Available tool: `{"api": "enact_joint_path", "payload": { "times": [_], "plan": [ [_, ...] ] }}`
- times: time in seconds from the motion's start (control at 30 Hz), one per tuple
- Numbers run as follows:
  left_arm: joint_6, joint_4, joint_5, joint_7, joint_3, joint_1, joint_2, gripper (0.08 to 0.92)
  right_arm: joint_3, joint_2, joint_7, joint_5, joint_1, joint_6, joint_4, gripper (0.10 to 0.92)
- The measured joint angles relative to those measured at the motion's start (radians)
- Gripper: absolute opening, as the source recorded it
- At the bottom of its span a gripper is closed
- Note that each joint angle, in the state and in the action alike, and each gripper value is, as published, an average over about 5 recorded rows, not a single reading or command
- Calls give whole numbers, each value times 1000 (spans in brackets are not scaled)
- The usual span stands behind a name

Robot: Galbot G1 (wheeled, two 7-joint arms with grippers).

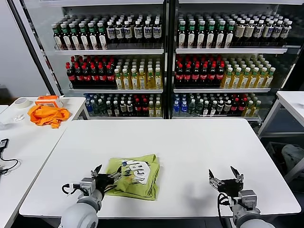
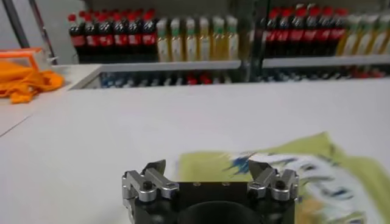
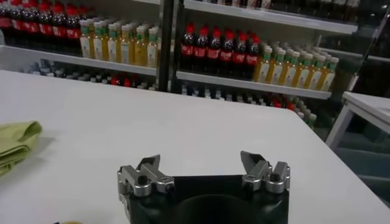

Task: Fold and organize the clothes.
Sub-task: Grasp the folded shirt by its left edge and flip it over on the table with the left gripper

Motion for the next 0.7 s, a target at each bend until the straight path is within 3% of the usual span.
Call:
{"api": "enact_joint_path", "payload": {
  "times": [0.43, 0.7],
  "plan": [
    [0, 73, 10, 24, -18, -10, -9, 819, -1, 10, 0, -12, -30, 13, 15, 823],
    [-3, 84, -12, 59, -24, -6, -12, 629, 1, 11, 0, -16, -36, 15, 19, 823]
  ]
}}
